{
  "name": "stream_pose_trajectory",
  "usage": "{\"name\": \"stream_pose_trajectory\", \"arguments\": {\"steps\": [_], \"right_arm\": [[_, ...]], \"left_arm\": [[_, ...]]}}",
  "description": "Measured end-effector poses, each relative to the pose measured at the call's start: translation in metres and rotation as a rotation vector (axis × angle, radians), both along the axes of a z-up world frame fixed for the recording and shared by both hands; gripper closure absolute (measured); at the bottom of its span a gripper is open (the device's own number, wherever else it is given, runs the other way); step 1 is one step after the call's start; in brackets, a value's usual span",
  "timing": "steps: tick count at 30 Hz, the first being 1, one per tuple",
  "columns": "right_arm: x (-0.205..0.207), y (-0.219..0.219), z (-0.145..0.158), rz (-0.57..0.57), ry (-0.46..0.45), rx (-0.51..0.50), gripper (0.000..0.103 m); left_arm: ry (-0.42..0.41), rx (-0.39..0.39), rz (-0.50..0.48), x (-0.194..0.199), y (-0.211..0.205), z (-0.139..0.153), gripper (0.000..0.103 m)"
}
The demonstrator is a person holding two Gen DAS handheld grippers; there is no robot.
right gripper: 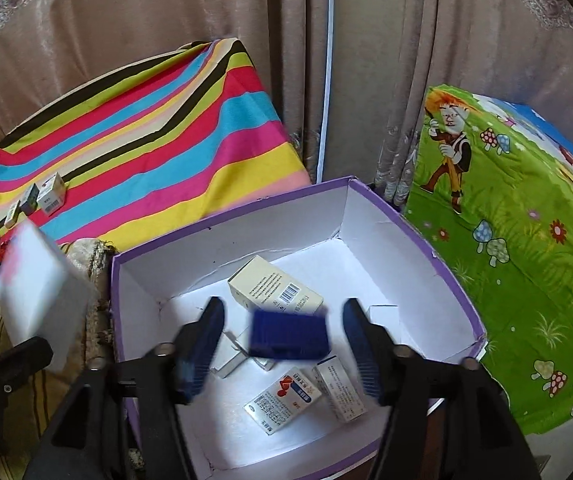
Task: Organize rigid objects
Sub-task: 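Carry both boxes into the storage box and open both tools, then move both open tools back over the cloth toward the remaining objects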
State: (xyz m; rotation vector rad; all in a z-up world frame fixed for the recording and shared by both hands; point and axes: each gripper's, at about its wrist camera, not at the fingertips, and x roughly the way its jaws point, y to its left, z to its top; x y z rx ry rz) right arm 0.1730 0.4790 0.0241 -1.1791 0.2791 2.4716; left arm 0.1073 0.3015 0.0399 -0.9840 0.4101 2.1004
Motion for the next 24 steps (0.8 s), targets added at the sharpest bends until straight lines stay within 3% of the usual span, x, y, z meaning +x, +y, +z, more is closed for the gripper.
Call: {"name": "stream_pose_trajectory", "arguments": {"steps": [4, 10, 16, 18, 24], "right_arm": [[0.000, -0.002, 0.003, -0.010, 0.006, 0.019, 0.028], [-0.001, -0.010, 0.008, -0.027, 0.018, 0.103, 0.017], [-0.004, -0.030, 0.013, 0.017, 0.065, 0.230, 0.017], [-0.006, -0.037, 0.014, 0.016, 0.060, 0.267, 0.017], [-0.006, -0.050, 0.020, 0.114, 0.118, 0.167, 0.017]], "left_arm": [[-0.024, 0.022, 0.047, -0.009, -0.008, 0.003, 0.006], [0.008, 0.048, 0.143, -0.017, -0.033, 0.005, 0.006], [0.078, 0.006, 0.239, -0.020, -0.058, 0.006, 0.006], [0.072, 0.025, 0.243, -0.020, -0.065, 0.005, 0.006], [0.008, 0.095, 0.297, -0.032, -0.094, 0.002, 0.006]]}}
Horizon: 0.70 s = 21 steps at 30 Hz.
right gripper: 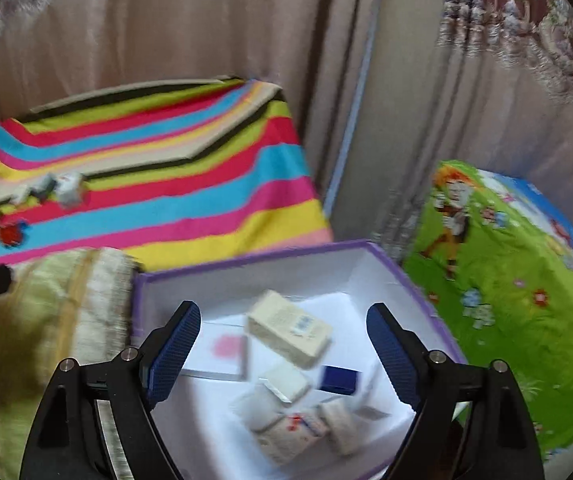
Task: Organize rigid objects
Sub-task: 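Move both open tools back over the cloth toward the remaining objects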
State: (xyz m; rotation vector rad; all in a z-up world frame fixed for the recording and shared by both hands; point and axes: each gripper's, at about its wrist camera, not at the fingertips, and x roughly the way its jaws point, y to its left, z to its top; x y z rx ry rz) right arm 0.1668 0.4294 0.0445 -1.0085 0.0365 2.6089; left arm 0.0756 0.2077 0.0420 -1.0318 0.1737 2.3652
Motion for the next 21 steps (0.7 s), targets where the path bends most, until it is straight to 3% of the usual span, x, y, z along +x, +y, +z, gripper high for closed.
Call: {"name": "stream_pose_trajectory", "arguments": {"steps": [14, 21], "right_arm": [[-0.031, -0.046, -0.005, 0.171, -0.044, -0.152, 0.017], [-0.063, -0.084, -0.003, 0.273, -0.075, -0.175, 0.017]], "left_arm": [[-0.090, 0.125, 0.248, -0.022, -0.103, -0.014, 0.006], [-0.107, 0.143, 0.352, -0.035, -0.152, -0.021, 0.014]]}}
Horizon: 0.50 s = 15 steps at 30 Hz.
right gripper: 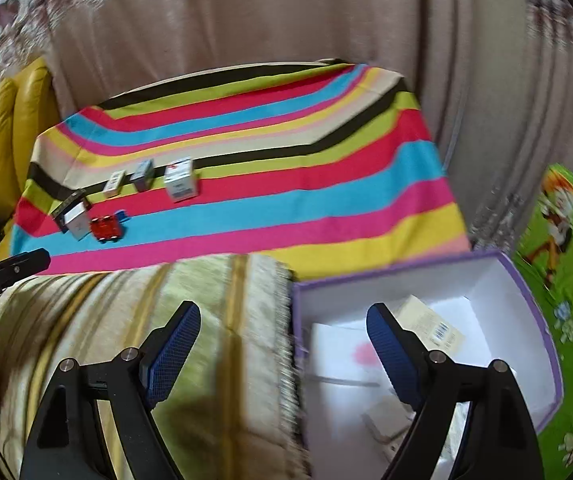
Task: Organize rigid objects
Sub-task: 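Move both open tools back over the cloth toward the remaining objects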
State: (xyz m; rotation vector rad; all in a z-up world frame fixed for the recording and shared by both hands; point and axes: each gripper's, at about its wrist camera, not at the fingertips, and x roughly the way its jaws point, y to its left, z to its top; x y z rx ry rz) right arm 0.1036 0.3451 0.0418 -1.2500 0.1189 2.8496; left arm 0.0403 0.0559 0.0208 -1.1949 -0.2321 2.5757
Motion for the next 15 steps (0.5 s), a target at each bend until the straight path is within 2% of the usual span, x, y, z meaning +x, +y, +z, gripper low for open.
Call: {"name": "stream_pose_trajectory", "arguments": {"steps": [7, 15], "right_arm": [[-0.040, -0.051, 0.001, 0.123, -0.021, -0.029, 0.017], [-0.081, -0.097, -0.009, 0.210, -0.080, -0.053, 0.017]], "left_arm": [[-0.035, -0.014, 0.055, -0.022, -0.035, -0.009, 0.019], [-0.053, -0.032, 0.055, -0.053, -0.053, -0.014, 0.024]]}}
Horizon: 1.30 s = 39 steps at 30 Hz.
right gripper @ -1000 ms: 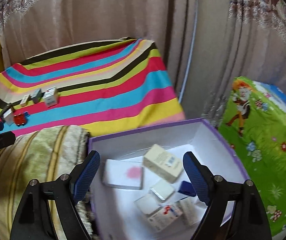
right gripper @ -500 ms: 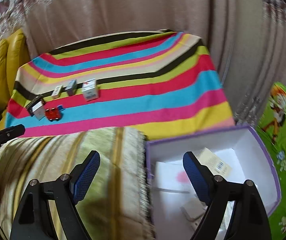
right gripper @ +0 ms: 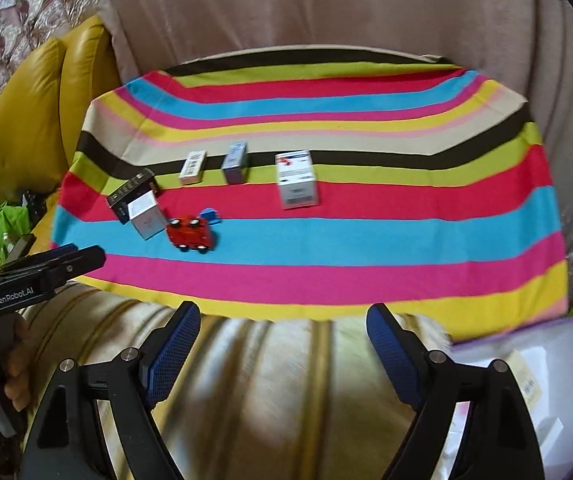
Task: Organize rigid objects
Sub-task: 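Move both open tools back over the cloth toward the remaining objects, then grasp the white printed cube box with the left tool while the right grasps the red toy car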
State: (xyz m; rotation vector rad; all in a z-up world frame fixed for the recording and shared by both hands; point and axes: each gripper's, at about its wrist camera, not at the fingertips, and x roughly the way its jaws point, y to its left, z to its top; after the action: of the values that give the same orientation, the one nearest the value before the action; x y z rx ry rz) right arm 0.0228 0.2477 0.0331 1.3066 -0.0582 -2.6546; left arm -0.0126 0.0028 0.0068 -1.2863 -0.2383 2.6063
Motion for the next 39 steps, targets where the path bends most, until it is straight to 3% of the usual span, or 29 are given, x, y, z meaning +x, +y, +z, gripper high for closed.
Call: {"name": "stream_pose_trajectory", "arguments": {"steps": [7, 21, 26, 30, 39], "right_arm": [[-0.032, -0.027, -0.015, 0.043, -0.047, 0.005, 0.017], [-0.069, -0.078, -0.039, 0.125, -0.089, 0.069, 0.017], [-0.076, -0.081, -0.048, 0.120, -0.119, 0.062, 0.017], [-0.082, -0.086, -0.052, 0.130, -0.130, 0.055, 0.017], [-0.098, -0.097, -0.059, 0.121, -0.149, 0.048, 0.017]], "left_arm": [[-0.018, -0.025, -0.013, -0.032, -0.010, -0.006, 0.030], [-0.034, -0.092, -0.122, -0.091, 0.000, -0.023, 0.030], [-0.091, -0.035, -0.140, -0.103, -0.005, -0.039, 0.031], [-0.098, -0.016, -0.149, -0.100, -0.007, -0.042, 0.046], [-0.090, -0.054, -0.154, -0.095, -0.001, -0.046, 0.051]]}}
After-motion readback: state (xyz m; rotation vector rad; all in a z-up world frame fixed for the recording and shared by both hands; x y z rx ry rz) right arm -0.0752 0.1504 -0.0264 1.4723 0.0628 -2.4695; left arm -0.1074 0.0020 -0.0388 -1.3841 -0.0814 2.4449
